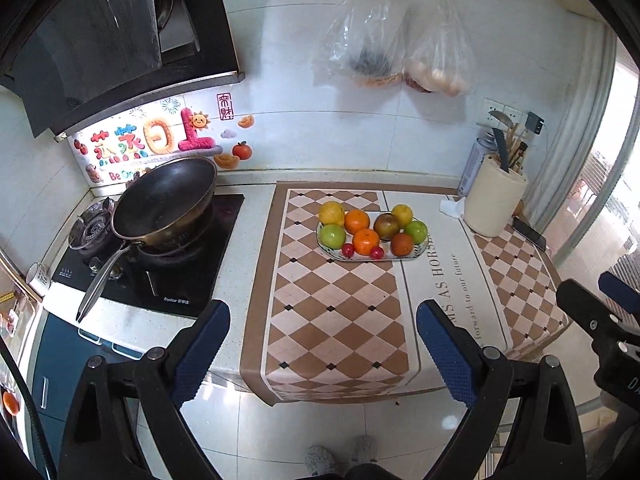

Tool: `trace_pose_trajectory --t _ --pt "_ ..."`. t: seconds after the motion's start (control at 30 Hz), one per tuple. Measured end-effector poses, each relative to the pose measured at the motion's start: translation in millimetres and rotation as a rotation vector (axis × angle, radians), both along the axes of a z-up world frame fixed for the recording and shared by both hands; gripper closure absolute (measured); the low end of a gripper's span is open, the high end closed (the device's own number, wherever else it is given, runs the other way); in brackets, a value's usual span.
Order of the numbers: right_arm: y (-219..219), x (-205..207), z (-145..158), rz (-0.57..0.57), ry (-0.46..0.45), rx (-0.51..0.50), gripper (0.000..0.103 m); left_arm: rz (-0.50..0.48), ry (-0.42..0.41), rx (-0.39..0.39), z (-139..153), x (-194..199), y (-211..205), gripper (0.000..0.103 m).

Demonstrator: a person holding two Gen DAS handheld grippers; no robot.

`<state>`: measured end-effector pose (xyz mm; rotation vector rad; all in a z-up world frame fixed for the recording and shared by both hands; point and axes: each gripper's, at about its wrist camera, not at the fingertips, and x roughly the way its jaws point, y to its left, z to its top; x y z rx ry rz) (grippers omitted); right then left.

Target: Organize fruits

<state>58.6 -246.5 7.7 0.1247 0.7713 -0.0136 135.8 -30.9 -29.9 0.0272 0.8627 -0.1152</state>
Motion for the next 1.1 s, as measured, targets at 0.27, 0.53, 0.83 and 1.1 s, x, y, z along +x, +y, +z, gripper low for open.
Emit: trace_pose_trajectory --t 0.27,0.53,0.83,1.1 --pt "-3.5 -11.9 2.4 0.037 0.014 0.035 0.002 0.022 -0.001 -0.007 6.9 -16.7 -4.6 0.008" --pt "-15.6 6.5 -5.5 0.040 0.032 0.061 0.002 0.039 0.000 -0.003 6.5 -12.4 -8.6 0.007" --pt "-27.4 67.2 -25.6 0.022 0.041 0.048 0.002 0.092 -0.032 0.037 2.3 30.5 -20.9 0.008" --pt "-35.1 114.3 -43.9 0.000 0.051 0.036 0.002 0.114 -0.009 0.082 -17.8 75.2 -27.8 0.008"
